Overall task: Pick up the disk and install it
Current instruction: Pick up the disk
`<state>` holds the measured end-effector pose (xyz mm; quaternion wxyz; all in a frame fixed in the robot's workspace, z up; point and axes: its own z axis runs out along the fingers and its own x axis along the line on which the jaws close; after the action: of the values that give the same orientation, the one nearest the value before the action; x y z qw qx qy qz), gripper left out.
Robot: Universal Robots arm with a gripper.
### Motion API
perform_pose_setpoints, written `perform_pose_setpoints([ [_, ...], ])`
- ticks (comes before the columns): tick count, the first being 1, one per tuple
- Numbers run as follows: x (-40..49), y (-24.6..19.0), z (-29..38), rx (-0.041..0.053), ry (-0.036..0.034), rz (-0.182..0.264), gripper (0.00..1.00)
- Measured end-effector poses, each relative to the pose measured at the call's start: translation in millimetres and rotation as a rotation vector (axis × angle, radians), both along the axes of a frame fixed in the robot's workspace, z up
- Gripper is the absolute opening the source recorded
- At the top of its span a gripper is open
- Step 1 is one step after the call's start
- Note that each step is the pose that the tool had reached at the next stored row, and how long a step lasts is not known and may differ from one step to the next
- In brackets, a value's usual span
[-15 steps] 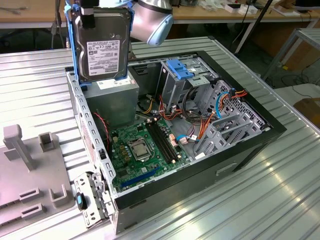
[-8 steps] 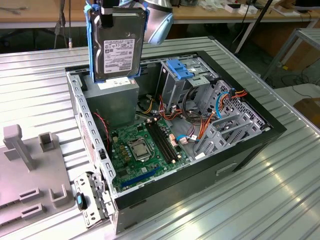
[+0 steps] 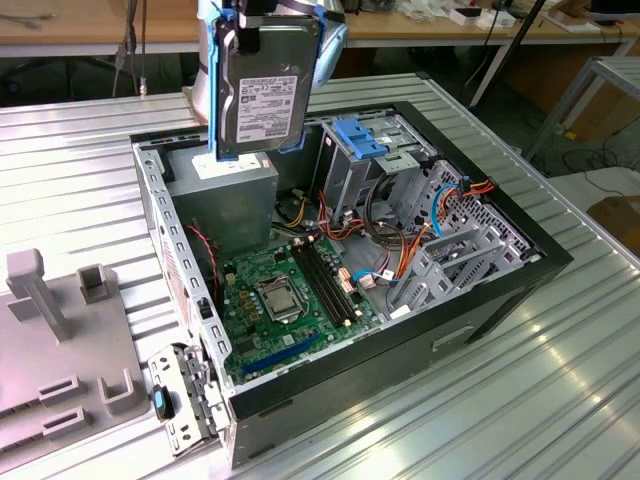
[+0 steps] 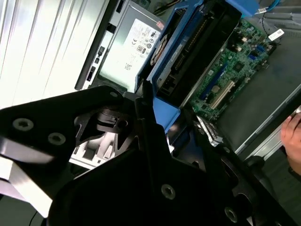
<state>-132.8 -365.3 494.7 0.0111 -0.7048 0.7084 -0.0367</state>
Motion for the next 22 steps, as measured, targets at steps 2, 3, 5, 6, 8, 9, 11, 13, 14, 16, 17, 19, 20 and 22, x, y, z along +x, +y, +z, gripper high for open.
perform_pose_setpoints([
  [2,7.1,0.0,0.0,0.0000,0.0000,0.000,0.37],
  [3,11.3,0.0,0.0,0.0000,0.0000,0.000,0.37],
  [5,14.8,-0.9,-0.1,0.0000,0.0000,0.000,0.37],
  [6,16.1,-2.2,-0.3,0.0000,0.0000,-0.002,0.37],
  [8,16.3,-3.9,-0.9,0.0002,-0.0002,-0.009,0.37],
  [9,16.3,-5.1,-1.2,0.0000,0.0000,-0.018,0.37],
  [11,16.3,-8.1,-1.9,-0.0001,0.0001,-0.025,0.37],
  [13,16.4,-22.1,-3.9,0.0000,0.0000,-0.026,0.37],
  [14,16.4,-26.5,-4.4,0.0000,0.0000,-0.025,0.37],
  [16,16.6,-34.1,-4.7,-0.0001,0.0001,-0.025,0.37],
  [17,16.6,-36.8,-4.8,0.0000,-0.0005,-0.025,0.37],
  [19,16.6,-42.3,-4.8,0.0002,-0.0072,-0.024,0.37],
  [20,16.6,-42.9,-4.8,0.0001,-0.0088,-0.024,0.37],
  [22,16.8,-43.8,-4.9,0.0003,-0.0102,-0.024,0.37],
])
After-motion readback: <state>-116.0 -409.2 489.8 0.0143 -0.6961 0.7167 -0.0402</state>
